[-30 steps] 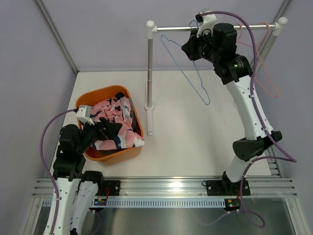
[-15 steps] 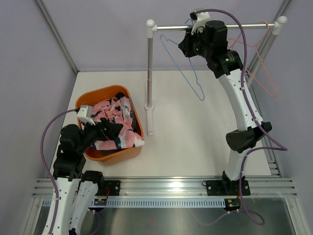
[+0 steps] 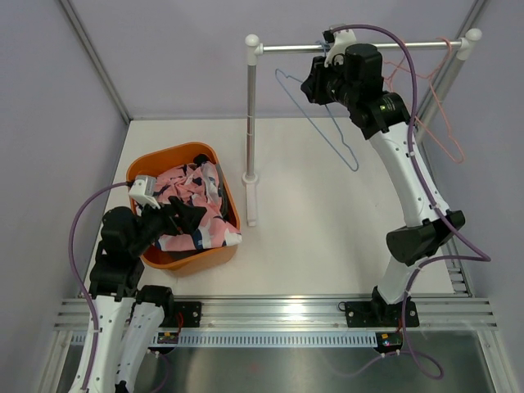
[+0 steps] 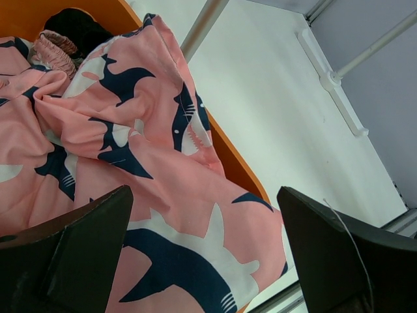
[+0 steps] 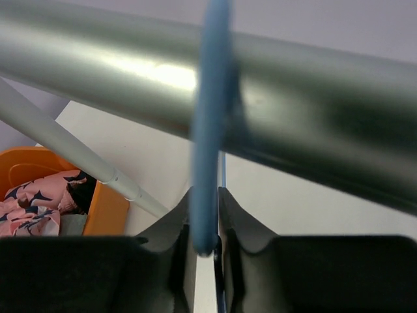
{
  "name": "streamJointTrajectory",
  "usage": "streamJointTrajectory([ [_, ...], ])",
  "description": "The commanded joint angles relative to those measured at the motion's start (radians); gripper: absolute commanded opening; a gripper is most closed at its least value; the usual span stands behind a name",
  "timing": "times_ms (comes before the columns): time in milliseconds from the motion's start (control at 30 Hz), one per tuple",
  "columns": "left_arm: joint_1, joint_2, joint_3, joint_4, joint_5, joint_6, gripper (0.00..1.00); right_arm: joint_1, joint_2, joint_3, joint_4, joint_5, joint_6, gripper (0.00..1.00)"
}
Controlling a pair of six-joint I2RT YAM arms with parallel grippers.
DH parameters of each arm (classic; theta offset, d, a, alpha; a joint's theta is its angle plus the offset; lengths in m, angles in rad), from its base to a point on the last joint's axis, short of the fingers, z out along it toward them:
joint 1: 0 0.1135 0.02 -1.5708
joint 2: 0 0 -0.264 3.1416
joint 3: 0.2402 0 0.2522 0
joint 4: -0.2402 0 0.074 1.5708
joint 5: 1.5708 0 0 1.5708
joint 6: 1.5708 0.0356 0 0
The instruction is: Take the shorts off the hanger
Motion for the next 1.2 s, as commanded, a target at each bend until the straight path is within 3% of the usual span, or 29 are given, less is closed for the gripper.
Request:
streamJointTrajectory([
  [0, -0.005, 0.006, -0.013, 0.034, 0.013, 0.012, 0.99, 0.003, -0.080, -0.033, 0.030, 0.039, 0.024, 0.37],
  [233, -0.005, 0.011, -0.013, 0.032, 0.002, 0.013, 0.99, 0.001, -0.166, -0.049, 0.035, 0.072, 0.058, 0.66],
  [433, -0.005, 0.008, -0.012, 0.027, -0.007, 0.013, 0.99, 0.001, -0.278, -0.125, 0.013, 0.096, 0.088, 0.79],
  [467, -0.005, 0.005, -0.012, 0.026, -0.010, 0.012, 0.99, 0.001, -0.334, -0.185, 0.022, 0.099, 0.101, 0.94],
  [500, -0.005, 0.003, -0.013, 0.024, -0.012, 0.012, 0.99, 0.003, -0.365, -0.220, 0.029, 0.101, 0.110, 1.00],
  [633, -0.005, -0.015, -0.013, 0.027, -0.009, 0.010, 0.99, 0.001, -0.567, -0.433, 0.091, 0.115, 0.169, 1.00],
  [867, -0.005, -0.019, -0.018, 0.034, -0.004, 0.010, 0.99, 0.001, -1.073, -1.002, 0.240, 0.197, 0.271, 0.99],
  [1000, -0.005, 0.007, -0.016, 0.034, -0.004, 0.009, 0.99, 0.001, -1.213, -1.142, 0.246, 0.190, 0.288, 0.99],
  [1167, -0.005, 0.017, -0.018, 0.034, -0.009, 0.009, 0.99, 0.001, -1.226, -1.191, 0.176, 0.185, 0.259, 0.99],
])
